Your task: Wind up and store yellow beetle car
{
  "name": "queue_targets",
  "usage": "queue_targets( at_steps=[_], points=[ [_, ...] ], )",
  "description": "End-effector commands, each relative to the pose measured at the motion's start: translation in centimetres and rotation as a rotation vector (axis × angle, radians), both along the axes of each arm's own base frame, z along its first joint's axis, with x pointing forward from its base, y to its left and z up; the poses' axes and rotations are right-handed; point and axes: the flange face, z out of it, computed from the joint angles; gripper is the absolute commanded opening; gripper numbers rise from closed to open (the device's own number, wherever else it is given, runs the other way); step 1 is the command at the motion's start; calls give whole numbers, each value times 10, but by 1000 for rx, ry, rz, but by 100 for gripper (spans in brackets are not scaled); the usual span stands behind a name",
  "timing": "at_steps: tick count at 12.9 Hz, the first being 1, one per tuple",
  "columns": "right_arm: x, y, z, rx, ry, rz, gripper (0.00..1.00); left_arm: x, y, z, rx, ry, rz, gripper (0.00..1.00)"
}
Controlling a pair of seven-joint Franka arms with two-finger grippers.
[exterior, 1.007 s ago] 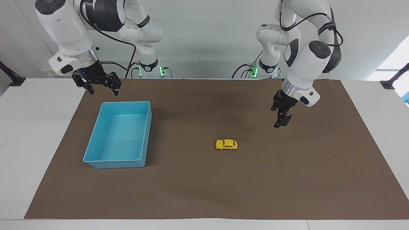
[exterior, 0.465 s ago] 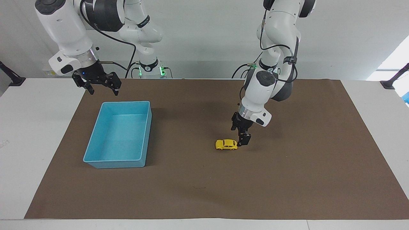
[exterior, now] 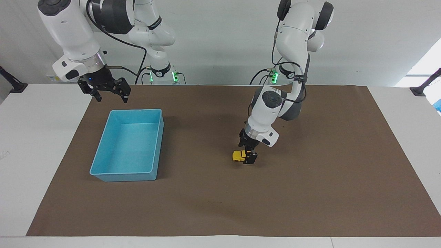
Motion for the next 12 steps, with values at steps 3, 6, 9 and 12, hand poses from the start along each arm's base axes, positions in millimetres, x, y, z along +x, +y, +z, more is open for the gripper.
queue_targets(
  at_steps=[3,6,9,12],
  points=[
    [-5,0,1,11,-5,-9,100,0,7,-8,5,18,-31,8],
    [-5,0,1,11,-7,-9,100,-1,26,-17,26,32,-84,8],
    [-5,0,2,11,-8,-9,100,-9,52,-28,52,66,-141,8],
    [-5,0,1,11,-5,-9,100,1,94,-36,62,77,-148,9]
  ],
)
